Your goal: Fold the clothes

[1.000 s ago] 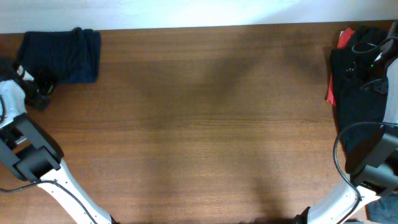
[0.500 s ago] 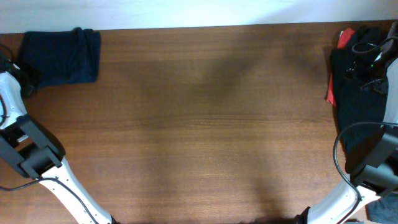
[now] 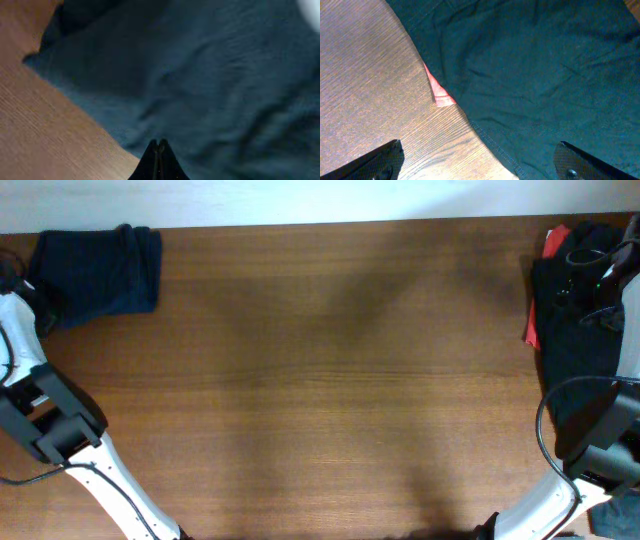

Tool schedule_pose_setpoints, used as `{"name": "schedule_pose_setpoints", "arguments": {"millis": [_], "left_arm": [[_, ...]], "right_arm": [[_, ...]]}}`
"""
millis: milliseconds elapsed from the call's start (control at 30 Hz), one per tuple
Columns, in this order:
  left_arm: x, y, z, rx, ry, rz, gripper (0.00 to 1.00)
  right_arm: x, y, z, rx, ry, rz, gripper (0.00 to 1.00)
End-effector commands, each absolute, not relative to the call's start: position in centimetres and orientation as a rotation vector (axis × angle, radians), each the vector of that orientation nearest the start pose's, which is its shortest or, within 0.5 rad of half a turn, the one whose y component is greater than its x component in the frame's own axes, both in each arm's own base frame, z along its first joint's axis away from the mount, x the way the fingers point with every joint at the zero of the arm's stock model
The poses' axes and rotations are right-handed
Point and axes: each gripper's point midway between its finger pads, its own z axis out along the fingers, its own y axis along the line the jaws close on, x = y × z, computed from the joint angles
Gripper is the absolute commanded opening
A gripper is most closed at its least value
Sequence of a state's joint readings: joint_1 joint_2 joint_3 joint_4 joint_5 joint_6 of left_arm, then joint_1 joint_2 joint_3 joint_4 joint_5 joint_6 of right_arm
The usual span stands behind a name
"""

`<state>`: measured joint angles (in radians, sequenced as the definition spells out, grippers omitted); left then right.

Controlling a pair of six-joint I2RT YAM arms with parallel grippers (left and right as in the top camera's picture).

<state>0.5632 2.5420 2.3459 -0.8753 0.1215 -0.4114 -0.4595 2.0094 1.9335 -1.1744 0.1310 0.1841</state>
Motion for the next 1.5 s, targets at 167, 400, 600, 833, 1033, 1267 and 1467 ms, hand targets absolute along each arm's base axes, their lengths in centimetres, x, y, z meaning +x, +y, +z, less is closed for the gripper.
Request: {"name": "schedule_pose_setpoints", "arguments": {"millis": [167,400,600,833,1033,1267,1467], "left_arm": [[58.1,19.4,11.5,-0.889,2.381,-0.165,0.01],[58.8,17.3,3.7,-0.888,2.501,-0.078,0.02],[57.1,16.8,0.5,-0.925,2.596,-0.07,0.0],[57.3,16.1,10.9,-0.861,2.47,-0.13,0.25],[52.3,12.2,21.0,-0.812,2.476,-0.305,0.84],[44.7,8.1,22.4,-0.607,2.758,-0.296,0.86],[42.2,3.8,26.1,-0.415,2.771,-0.228,0.87]], "right_arm": [[40.1,-22.5,16.8,0.932,2.656,-0.259,0.99],[40.1,-22.5,16.8,0.932,2.656,-0.259,0.99],[40.1,-22.5,16.8,0.932,2.656,-0.259,0.99],[40.1,-22.5,16.8,0.932,2.656,-0.259,0.99],[40.1,-22.5,16.8,0.932,2.656,-0.259,0.99],[40.1,-22.5,16.8,0.932,2.656,-0.259,0.99],[40.1,-22.5,16.8,0.932,2.656,-0.259,0.99]]}}
